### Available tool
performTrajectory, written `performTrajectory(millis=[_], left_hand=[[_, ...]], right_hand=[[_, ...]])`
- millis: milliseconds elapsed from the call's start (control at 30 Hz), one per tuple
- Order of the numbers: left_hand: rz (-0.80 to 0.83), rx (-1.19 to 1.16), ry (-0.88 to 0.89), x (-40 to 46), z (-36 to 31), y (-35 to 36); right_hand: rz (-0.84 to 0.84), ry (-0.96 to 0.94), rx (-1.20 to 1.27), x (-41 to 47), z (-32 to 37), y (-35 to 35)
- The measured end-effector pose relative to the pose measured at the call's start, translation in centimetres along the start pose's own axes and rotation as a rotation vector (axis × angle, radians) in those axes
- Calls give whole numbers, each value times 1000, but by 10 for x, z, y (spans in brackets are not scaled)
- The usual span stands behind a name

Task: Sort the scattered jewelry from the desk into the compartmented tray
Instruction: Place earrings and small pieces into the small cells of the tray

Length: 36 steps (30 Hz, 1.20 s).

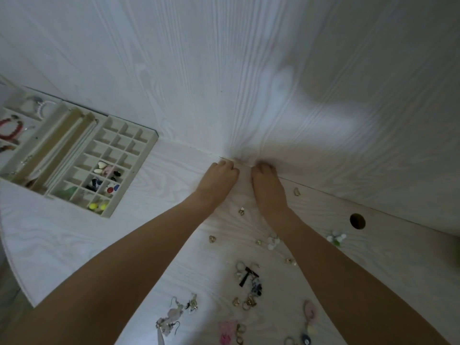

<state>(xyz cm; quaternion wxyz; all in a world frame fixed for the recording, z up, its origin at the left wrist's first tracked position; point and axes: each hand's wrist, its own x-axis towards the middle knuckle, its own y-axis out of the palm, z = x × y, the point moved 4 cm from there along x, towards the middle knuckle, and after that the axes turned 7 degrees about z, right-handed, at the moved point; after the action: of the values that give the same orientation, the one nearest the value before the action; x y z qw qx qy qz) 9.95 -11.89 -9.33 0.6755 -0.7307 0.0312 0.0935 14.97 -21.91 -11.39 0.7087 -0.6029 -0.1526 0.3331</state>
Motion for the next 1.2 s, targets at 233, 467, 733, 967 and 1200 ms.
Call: performTrajectory(millis=[233,467,733,967,1200], left_hand=[[51,-453,-305,-25,25,-3],[-67,-883,-464,-65,39,-6],[-163,-976,-547,-93,39,-31],[-245,-1195,-581,-111,49,-56],[-264,-1530,-576,-143,58,-79]], right_hand=[[53,29,99,5,2,2],[78,95,341,-6,-9,3],[273,56,233,-9,-4,1],[278,49,939,-34,38,-40],[394,-85,1282,-60,90,-70]])
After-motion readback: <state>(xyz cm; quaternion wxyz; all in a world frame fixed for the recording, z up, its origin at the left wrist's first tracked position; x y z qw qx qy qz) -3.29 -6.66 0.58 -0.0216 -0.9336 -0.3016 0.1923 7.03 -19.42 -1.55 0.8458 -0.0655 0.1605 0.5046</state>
